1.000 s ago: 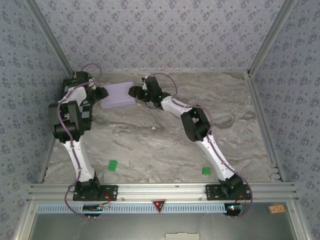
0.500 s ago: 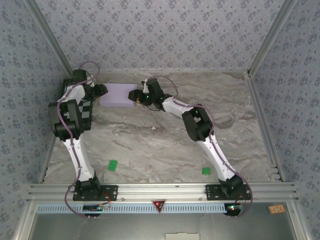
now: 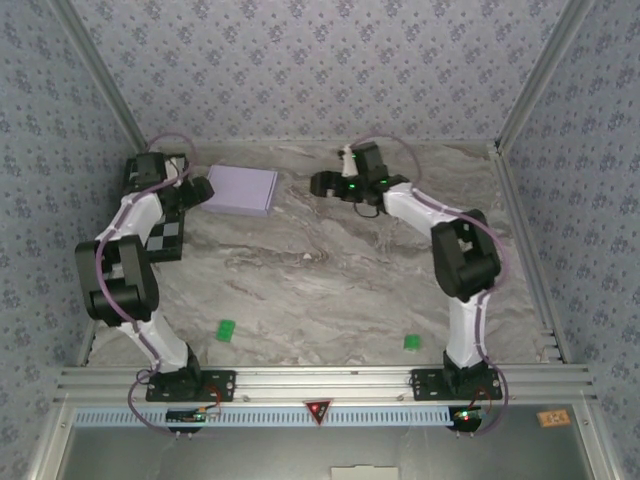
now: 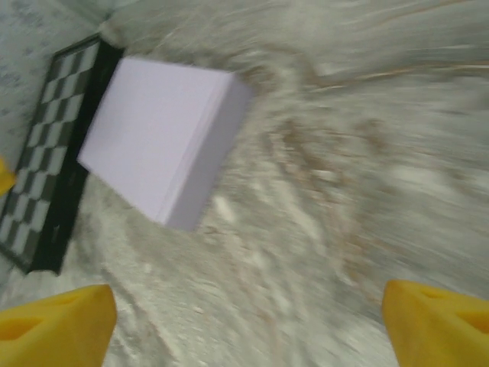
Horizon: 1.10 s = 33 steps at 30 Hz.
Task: Fold the paper box
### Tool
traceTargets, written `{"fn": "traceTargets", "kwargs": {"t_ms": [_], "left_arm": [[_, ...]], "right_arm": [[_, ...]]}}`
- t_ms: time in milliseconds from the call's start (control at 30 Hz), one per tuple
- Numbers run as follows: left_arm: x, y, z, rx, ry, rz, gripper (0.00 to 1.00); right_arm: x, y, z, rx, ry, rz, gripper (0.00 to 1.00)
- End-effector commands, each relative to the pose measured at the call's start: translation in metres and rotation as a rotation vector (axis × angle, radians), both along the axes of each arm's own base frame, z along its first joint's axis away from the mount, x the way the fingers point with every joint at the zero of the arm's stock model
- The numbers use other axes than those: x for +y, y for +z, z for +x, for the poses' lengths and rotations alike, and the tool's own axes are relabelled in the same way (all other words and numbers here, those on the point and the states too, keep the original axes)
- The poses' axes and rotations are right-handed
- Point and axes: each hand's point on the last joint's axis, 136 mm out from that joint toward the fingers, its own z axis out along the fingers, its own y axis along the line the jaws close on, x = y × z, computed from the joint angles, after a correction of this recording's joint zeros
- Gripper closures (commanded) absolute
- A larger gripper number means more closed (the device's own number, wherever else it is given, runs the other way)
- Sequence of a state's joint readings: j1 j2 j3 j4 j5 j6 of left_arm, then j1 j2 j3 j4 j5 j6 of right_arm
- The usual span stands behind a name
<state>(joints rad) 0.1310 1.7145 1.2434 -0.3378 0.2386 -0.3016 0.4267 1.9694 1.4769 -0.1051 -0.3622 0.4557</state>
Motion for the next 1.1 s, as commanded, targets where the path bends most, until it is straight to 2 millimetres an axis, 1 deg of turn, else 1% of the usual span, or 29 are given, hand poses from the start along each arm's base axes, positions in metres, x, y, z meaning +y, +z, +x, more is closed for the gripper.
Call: {"fn": "traceTargets", "kwargs": {"t_ms": [0,33,67,133,167,267,367,400,433,533,633,667,733,767,800,867,933,1000,1067], "left_arm": [[-0.005,-0.009,-0.021,-0.009,-0.001,0.050,0.06],[-0.007,-0.015,-0.030,-0.008,-0.003,0.064,0.02],[-0.008,-0.019,-0.038,-0.010,-0.007,0.084,0.00],[-0.007,-0.027,-0.052,-0.013,-0.003,0.135,0.00],[-0.005,-0.029,-0.059,-0.022,0.005,0.172,0.00],[0.002,-0.029,-0.076,-0.075,0.035,0.270,0.01],[0.005,-0.023,-0.086,-0.163,0.039,0.325,0.00],[0.004,-0.023,-0.088,-0.193,0.030,0.334,0.01],[0.002,-0.021,-0.089,-0.226,0.018,0.341,0.01],[-0.003,-0.021,-0.087,-0.293,-0.005,0.337,0.00],[-0.006,-0.028,-0.081,-0.334,-0.001,0.316,0.00],[-0.007,-0.031,-0.078,-0.354,0.000,0.309,0.00],[-0.009,-0.031,-0.072,-0.360,-0.014,0.300,0.00],[-0.011,-0.029,-0.070,-0.381,-0.019,0.296,0.00],[-0.011,-0.026,-0.067,-0.406,-0.019,0.295,0.00],[-0.012,-0.029,-0.064,-0.391,-0.033,0.276,0.00],[-0.015,-0.030,-0.062,-0.387,-0.054,0.264,0.00],[-0.022,-0.028,-0.063,-0.408,-0.092,0.252,0.00],[-0.023,-0.026,-0.065,-0.424,-0.104,0.238,0.00]], "right_arm": [[-0.061,-0.017,-0.019,0.017,-0.070,-0.179,0.00],[-0.079,-0.019,-0.025,0.018,-0.100,-0.224,0.00],[-0.096,-0.023,-0.032,0.026,-0.124,-0.263,0.00],[-0.129,-0.021,-0.039,0.007,-0.194,-0.338,0.00],[-0.149,-0.033,-0.051,0.029,-0.232,-0.382,0.00],[-0.203,-0.036,-0.065,0.007,-0.375,-0.490,0.00],[-0.250,-0.036,-0.081,-0.036,-0.492,-0.606,0.00],[-0.263,-0.037,-0.086,-0.042,-0.519,-0.628,0.00],[-0.271,-0.039,-0.090,-0.070,-0.507,-0.649,0.00],[-0.290,-0.050,-0.100,-0.160,-0.512,-0.682,0.00],[-0.303,-0.055,-0.105,-0.285,-0.560,-0.636,0.00],[-0.307,-0.051,-0.107,-0.334,-0.566,-0.617,0.00],[-0.306,-0.041,-0.109,-0.412,-0.555,-0.525,0.00],[-0.309,-0.037,-0.110,-0.449,-0.577,-0.486,0.00],[-0.313,-0.035,-0.112,-0.466,-0.595,-0.461,0.00],[-0.318,-0.035,-0.110,-0.467,-0.610,-0.423,0.00],[-0.316,-0.034,-0.106,-0.475,-0.595,-0.403,0.00],[-0.307,-0.032,-0.097,-0.499,-0.529,-0.401,0.00],[-0.304,-0.042,-0.093,-0.492,-0.512,-0.436,0.00]]}}
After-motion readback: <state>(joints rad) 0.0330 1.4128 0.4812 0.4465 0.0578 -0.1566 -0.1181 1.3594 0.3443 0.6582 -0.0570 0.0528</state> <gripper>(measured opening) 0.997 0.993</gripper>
